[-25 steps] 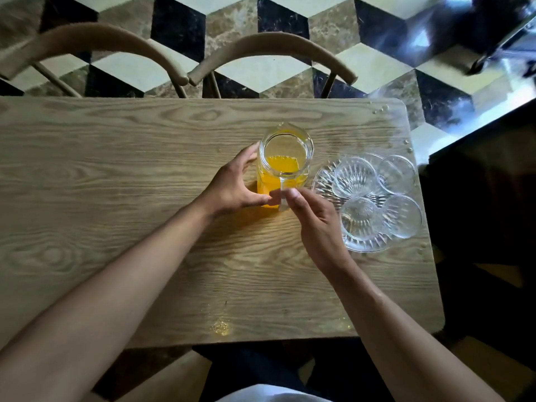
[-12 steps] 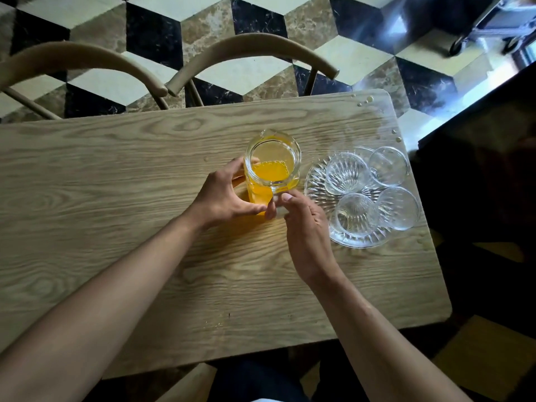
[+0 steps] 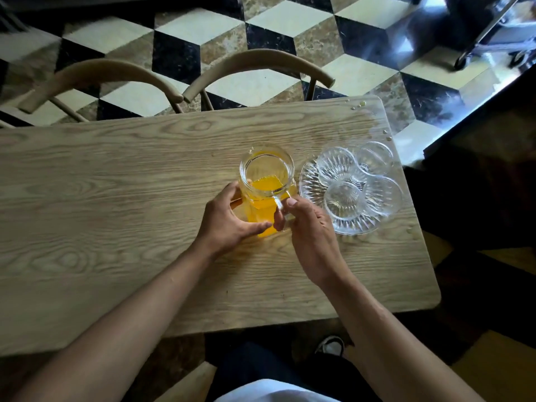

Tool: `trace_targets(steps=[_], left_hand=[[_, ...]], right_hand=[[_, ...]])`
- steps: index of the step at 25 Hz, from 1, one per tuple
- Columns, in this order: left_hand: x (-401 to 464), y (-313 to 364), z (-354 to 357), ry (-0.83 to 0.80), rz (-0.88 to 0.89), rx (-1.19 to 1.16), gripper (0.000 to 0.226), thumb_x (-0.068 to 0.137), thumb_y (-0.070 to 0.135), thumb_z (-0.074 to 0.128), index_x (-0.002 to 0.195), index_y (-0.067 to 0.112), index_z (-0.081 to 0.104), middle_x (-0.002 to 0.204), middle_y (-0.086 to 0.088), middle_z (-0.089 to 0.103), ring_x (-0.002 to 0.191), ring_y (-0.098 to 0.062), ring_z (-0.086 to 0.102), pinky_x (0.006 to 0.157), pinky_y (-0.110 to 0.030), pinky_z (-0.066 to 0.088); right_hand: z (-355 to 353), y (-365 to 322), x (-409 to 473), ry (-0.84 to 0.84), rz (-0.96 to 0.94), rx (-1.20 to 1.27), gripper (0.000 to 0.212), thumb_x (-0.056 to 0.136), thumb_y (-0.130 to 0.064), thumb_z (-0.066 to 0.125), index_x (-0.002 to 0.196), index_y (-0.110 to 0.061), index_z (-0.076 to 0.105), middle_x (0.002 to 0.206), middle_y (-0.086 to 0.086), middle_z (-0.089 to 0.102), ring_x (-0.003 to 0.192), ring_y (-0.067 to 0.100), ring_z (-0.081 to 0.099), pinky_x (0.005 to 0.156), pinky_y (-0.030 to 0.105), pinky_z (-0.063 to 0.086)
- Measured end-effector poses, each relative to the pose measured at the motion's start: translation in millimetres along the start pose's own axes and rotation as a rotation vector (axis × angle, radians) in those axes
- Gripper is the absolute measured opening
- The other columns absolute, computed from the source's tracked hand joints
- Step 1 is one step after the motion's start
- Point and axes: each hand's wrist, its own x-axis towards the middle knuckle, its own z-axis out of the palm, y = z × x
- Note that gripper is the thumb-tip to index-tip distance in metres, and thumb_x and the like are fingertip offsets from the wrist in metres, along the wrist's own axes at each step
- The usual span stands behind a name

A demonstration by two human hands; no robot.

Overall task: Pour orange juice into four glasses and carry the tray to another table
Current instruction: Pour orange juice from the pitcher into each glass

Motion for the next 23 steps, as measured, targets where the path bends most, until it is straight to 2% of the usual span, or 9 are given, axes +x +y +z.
trace_targets(steps=[4,6,8,10,14,15,19,21,23], left_hand=[[-54.5,26.4,27.7,0.1,-0.037,-0.053,0.078,0.054,0.044,0.103,0.12,0.027,0.066,0.113,0.008,0.077,0.107,-0.006,0.072,0.094,-0.023,0.057],[-75.3,41.2,43.5,0.131,-0.044,-0.066,0.07,0.056,0.041,0.103,0.114,0.024,0.067,0.107,0.008,0.078,0.102,-0.005,0.073,0.09,-0.022,0.058],[-96.8,59.5,63.5,0.155,-0.037,-0.084,0.066,0.057,0.037,0.103,0.111,0.022,0.068,0.103,0.007,0.078,0.097,-0.003,0.073,0.085,-0.022,0.058],[-113.9,77.5,84.6,0.162,-0.033,-0.109,0.063,0.059,0.033,0.103,0.109,0.02,0.068,0.099,0.008,0.078,0.091,0.003,0.073,0.079,-0.016,0.056],[-137.0,106.8,126.1,0.202,-0.026,-0.158,0.066,0.058,0.035,0.102,0.112,0.022,0.068,0.1,0.005,0.079,0.092,-0.012,0.076,0.079,-0.027,0.061],[-140.7,113.2,136.3,0.207,-0.027,-0.173,0.067,0.058,0.035,0.102,0.114,0.022,0.067,0.101,0.006,0.079,0.092,-0.01,0.076,0.079,-0.025,0.061],[-147.0,140.6,175.0,0.165,-0.025,-0.226,0.071,0.06,0.028,0.103,0.12,0.019,0.066,0.102,0.016,0.074,0.088,0.019,0.066,0.075,-0.002,0.045],[-142.4,151.1,190.1,0.131,-0.016,-0.255,0.075,0.06,0.027,0.102,0.124,0.016,0.064,0.105,0.017,0.071,0.09,0.024,0.062,0.076,0.001,0.043],[-132.7,158.4,200.5,0.086,-0.001,-0.262,0.084,0.06,0.034,0.102,0.131,0.015,0.062,0.114,0.012,0.071,0.1,0.019,0.062,0.082,0.003,0.04]], right_hand=[[-25.9,-17.5,-38.8,-0.031,-0.055,-0.005,0.027,0.087,-0.031,0.051,0.066,-0.016,0.061,0.067,0.004,0.056,0.065,0.015,0.051,0.07,0.029,0.04],[-40.3,-23.5,-53.8,-0.028,-0.063,0.005,0.028,0.089,-0.024,0.052,0.062,-0.023,0.062,0.062,0.0,0.056,0.063,0.016,0.047,0.069,0.033,0.037],[-59.6,-32.1,-71.4,-0.018,-0.045,0.039,0.028,0.085,-0.032,0.056,0.06,-0.024,0.063,0.061,0.001,0.055,0.063,0.019,0.043,0.069,0.039,0.032],[-81.3,-39.5,-87.3,-0.026,-0.042,0.07,0.029,0.085,-0.039,0.059,0.062,-0.023,0.064,0.061,0.0,0.055,0.061,0.017,0.043,0.067,0.038,0.031],[-122.0,-56.1,-111.9,-0.006,-0.049,0.075,0.026,0.083,-0.041,0.063,0.061,-0.026,0.065,0.058,-0.006,0.052,0.059,0.013,0.044,0.065,0.034,0.03],[-132.0,-60.2,-116.7,0.003,-0.049,0.065,0.026,0.082,-0.04,0.064,0.061,-0.026,0.064,0.057,-0.006,0.051,0.059,0.013,0.044,0.065,0.034,0.03],[-170.6,-73.7,-128.3,0.049,-0.079,0.008,0.031,0.085,-0.038,0.063,0.057,-0.026,0.06,0.057,-0.006,0.047,0.06,0.014,0.04,0.066,0.035,0.029],[-186.5,-81.0,-130.1,0.084,-0.103,-0.016,0.033,0.086,-0.038,0.062,0.056,-0.025,0.058,0.057,-0.004,0.046,0.061,0.014,0.04,0.066,0.034,0.031],[-200.9,-88.4,-128.7,0.109,-0.128,-0.017,0.034,0.09,-0.033,0.061,0.057,-0.025,0.056,0.058,-0.001,0.044,0.06,0.013,0.039,0.064,0.032,0.032]])
